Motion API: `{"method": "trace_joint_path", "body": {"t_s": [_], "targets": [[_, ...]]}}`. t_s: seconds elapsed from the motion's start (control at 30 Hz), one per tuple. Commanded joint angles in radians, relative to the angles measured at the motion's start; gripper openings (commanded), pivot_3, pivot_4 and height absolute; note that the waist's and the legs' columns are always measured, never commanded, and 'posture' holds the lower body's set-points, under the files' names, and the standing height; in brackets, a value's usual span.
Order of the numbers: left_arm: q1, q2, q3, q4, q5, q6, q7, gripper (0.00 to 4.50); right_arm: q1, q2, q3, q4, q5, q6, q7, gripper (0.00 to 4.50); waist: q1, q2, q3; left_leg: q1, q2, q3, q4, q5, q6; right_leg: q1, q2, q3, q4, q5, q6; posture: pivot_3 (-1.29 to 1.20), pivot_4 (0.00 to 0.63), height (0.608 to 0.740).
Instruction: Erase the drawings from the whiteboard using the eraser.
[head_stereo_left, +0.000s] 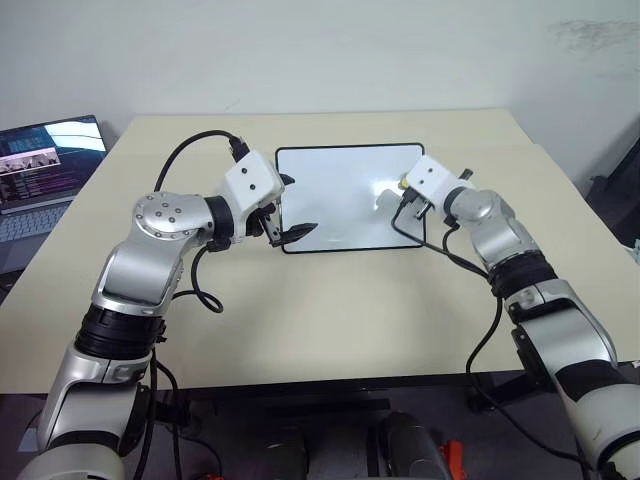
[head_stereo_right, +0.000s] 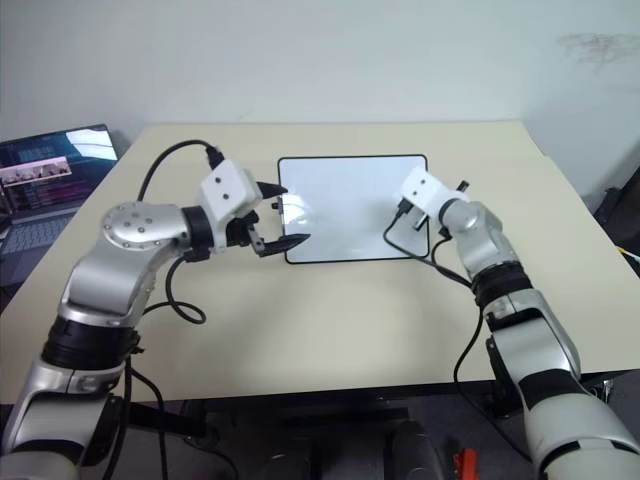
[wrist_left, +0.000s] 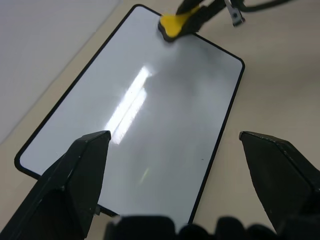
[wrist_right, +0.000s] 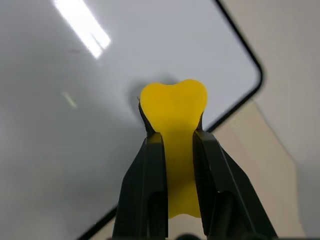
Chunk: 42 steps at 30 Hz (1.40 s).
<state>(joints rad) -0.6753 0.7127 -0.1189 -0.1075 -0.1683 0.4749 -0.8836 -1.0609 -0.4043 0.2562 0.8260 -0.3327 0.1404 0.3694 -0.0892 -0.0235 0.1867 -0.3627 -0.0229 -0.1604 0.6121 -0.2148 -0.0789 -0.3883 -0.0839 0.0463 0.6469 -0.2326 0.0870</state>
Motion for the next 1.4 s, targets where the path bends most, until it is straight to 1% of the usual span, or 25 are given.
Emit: {"method": "trace_joint_path", "body": {"t_s": [0.03, 0.17, 0.3, 0.4, 0.5, 0.6, 0.63, 0.77, 0.97, 1.07, 1.17, 1.23, 1.33, 1.37, 1.4], "targets": [[-0.014, 0.009, 0.025, -0.022, 0.007, -0.008, 0.009, 4.5, -0.057, 0.008, -0.023, 0.013, -0.002, -0.013, -0.048, 0.37, -0.002, 0.0, 0.0, -0.001, 0.0, 0.0, -0.001, 0.0, 0.0, -0.001, 0.0, 0.0, 0.0, 0.004, 0.004, 0.0, 0.15, 0.74], [-0.018, 0.006, 0.024, -0.018, 0.007, -0.011, 0.01, 4.5, -0.056, 0.047, 0.0, -0.016, -0.002, -0.004, -0.031, 0.36, -0.004, 0.0, 0.0, -0.002, 0.0, 0.0, -0.006, -0.001, -0.001, -0.003, 0.0, 0.0, -0.001, 0.004, 0.006, 0.0, 0.15, 0.74], [-0.003, 0.02, 0.027, -0.016, 0.011, -0.007, 0.007, 4.5, -0.015, 0.141, 0.046, -0.042, -0.008, 0.004, -0.007, 0.36, -0.016, 0.0, 0.0, -0.003, 0.0, 0.0, -0.007, -0.002, -0.003, -0.006, 0.0, 0.0, -0.002, 0.003, 0.006, 0.0, 0.15, 0.74], [0.002, 0.033, 0.022, -0.014, 0.025, -0.006, 0.006, 4.5, 0.012, 0.18, 0.072, -0.04, -0.02, 0.007, 0.015, 0.36, -0.026, 0.0, 0.0, -0.002, 0.001, 0.0, -0.008, -0.002, -0.003, -0.006, 0.0, 0.0, -0.002, 0.003, 0.006, 0.0, 0.15, 0.74], [0.01, 0.038, 0.031, -0.028, 0.021, 0.002, 0.005, 4.5, 0.066, 0.207, 0.11, -0.065, -0.023, 0.02, 0.075, 0.36, -0.025, 0.0, 0.0, -0.002, 0.001, 0.0, -0.008, -0.002, -0.003, -0.005, 0.001, 0.0, -0.001, 0.003, 0.006, 0.0, 0.15, 0.74], [0.024, 0.049, 0.039, -0.045, 0.015, 0.013, 0.006, 4.5, 0.12, 0.209, 0.136, -0.084, -0.016, 0.034, 0.148, 0.36, -0.024, 0.0, 0.0, 0.001, 0.001, -0.001, -0.007, -0.002, -0.003, -0.001, 0.001, -0.001, -0.002, 0.003, 0.006, 0.0, 0.15, 0.74], [0.026, 0.051, 0.041, -0.049, 0.015, 0.018, 0.007, 4.5, 0.131, 0.205, 0.14, -0.071, -0.018, 0.029, 0.156, 0.36, -0.024, 0.0, 0.0, 0.001, 0.001, -0.001, -0.007, -0.002, -0.003, -0.001, 0.001, -0.001, -0.002, 0.003, 0.005, 0.0, 0.15, 0.74], [0.026, 0.052, 0.045, -0.061, 0.011, 0.03, 0.008, 4.5, 0.114, 0.179, 0.119, -0.016, -0.029, 0.01, 0.104, 0.36, -0.02, 0.0, 0.0, 0.003, 0.001, -0.001, -0.005, -0.002, -0.002, 0.001, 0.001, -0.001, -0.001, 0.0, 0.0, 0.0, 0.15, 0.74], [0.022, 0.05, 0.041, -0.057, 0.013, 0.029, 0.005, 4.5, 0.019, 0.13, 0.053, 0.066, -0.007, -0.017, 0.008, 0.36, -0.01, 0.0, 0.0, 0.002, 0.0, -0.001, -0.004, 0.001, 0.002, 0.001, 0.001, -0.001, -0.001, 0.0, 0.0, 0.0, 0.15, 0.74], [0.013, 0.047, 0.037, -0.049, 0.013, 0.027, 0.002, 4.5, -0.04, 0.094, 0.013, 0.092, 0.009, -0.025, -0.04, 0.36, 0.006, 0.0, 0.001, 0.0, 0.0, -0.001, -0.004, 0.004, 0.006, 0.001, 0.001, -0.001, -0.001, 0.0, -0.001, 0.0, 0.15, 0.74], [0.009, 0.045, 0.033, -0.041, 0.015, 0.023, 0.001, 4.5, -0.075, 0.063, -0.014, 0.093, 0.019, -0.03, -0.055, 0.36, 0.013, 0.0, 0.002, -0.004, 0.0, -0.001, -0.004, 0.004, 0.006, 0.001, 0.0, -0.001, -0.002, 0.0, -0.001, 0.0, 0.15, 0.74], [0.007, 0.044, 0.032, -0.038, 0.015, 0.021, -0.001, 4.5, -0.076, 0.041, -0.039, 0.051, 0.039, -0.016, -0.023, 0.36, 0.012, 0.0, 0.002, -0.004, 0.0, -0.001, -0.004, 0.005, 0.007, 0.0, 0.0, -0.001, -0.002, 0.0, -0.001, 0.0, 0.15, 0.74], [0.003, 0.041, 0.027, -0.031, 0.014, 0.019, -0.006, 4.5, -0.009, -0.018, -0.095, -0.193, 0.137, 0.033, 0.148, 0.36, 0.006, 0.001, 0.003, -0.007, 0.0, -0.001, -0.007, 0.004, 0.006, -0.002, 0.0, -0.001, -0.002, 0.0, 0.0, 0.0, 0.15, 0.74], [0.004, 0.038, 0.023, -0.029, 0.014, 0.017, -0.008, 4.5, 0.02, -0.044, -0.121, -0.293, 0.174, 0.09, 0.196, 0.36, 0.006, 0.001, 0.003, -0.012, 0.0, -0.001, -0.008, 0.003, 0.005, -0.008, 0.0, -0.001, -0.002, 0.003, 0.006, 0.0, 0.15, 0.74], [0.006, 0.033, 0.018, -0.03, 0.012, 0.017, -0.011, 4.5, 0.046, -0.072, -0.146, -0.379, 0.202, 0.145, 0.23, 0.36, 0.006, 0.002, 0.003, -0.017, 0.0, -0.001, -0.008, 0.003, 0.005, -0.014, 0.0, -0.002, -0.001, 0.002, 0.006, 0.0, 0.15, 0.74]]}}
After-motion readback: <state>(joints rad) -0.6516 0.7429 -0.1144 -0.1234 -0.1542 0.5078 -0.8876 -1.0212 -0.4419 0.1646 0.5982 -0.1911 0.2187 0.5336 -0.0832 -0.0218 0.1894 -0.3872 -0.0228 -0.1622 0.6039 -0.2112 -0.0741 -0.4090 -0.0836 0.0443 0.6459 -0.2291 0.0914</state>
